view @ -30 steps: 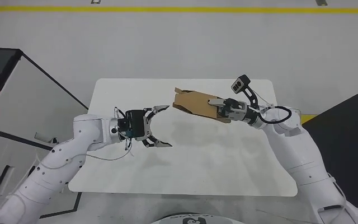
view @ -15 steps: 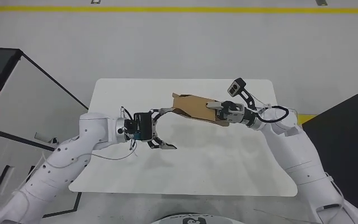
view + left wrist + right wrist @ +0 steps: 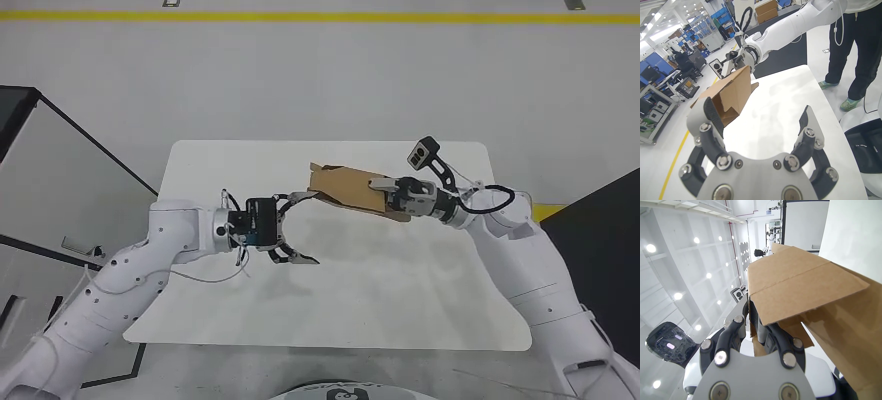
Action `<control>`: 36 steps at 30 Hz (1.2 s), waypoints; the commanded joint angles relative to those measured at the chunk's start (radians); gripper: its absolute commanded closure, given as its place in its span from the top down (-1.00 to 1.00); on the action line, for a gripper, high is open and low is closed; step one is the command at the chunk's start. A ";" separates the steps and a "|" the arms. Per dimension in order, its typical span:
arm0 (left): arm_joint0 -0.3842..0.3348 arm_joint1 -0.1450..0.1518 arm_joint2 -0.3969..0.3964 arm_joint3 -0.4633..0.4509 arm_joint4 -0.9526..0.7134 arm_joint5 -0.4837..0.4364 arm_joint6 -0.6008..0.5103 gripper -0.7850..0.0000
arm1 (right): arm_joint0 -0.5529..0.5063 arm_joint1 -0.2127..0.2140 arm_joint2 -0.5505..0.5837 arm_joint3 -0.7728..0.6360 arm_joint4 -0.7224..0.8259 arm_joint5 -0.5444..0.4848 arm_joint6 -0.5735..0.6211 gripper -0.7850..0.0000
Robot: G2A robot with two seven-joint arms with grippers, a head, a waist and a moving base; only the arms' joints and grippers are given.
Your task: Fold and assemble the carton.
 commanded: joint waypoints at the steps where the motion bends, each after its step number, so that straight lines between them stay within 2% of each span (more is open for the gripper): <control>1: 0.000 -0.001 -0.004 0.003 0.003 0.000 0.000 1.00 | 0.002 -0.001 -0.003 0.003 0.002 0.002 0.005 -1.00; 19: -0.016 -0.020 0.019 0.002 0.023 -0.038 0.014 1.00 | 0.029 -0.014 -0.020 0.044 0.014 0.010 -0.018 -1.00; 36: 0.009 -0.023 -0.024 0.029 0.008 -0.022 -0.008 1.00 | 0.025 -0.019 -0.023 0.039 0.008 0.005 -0.006 -1.00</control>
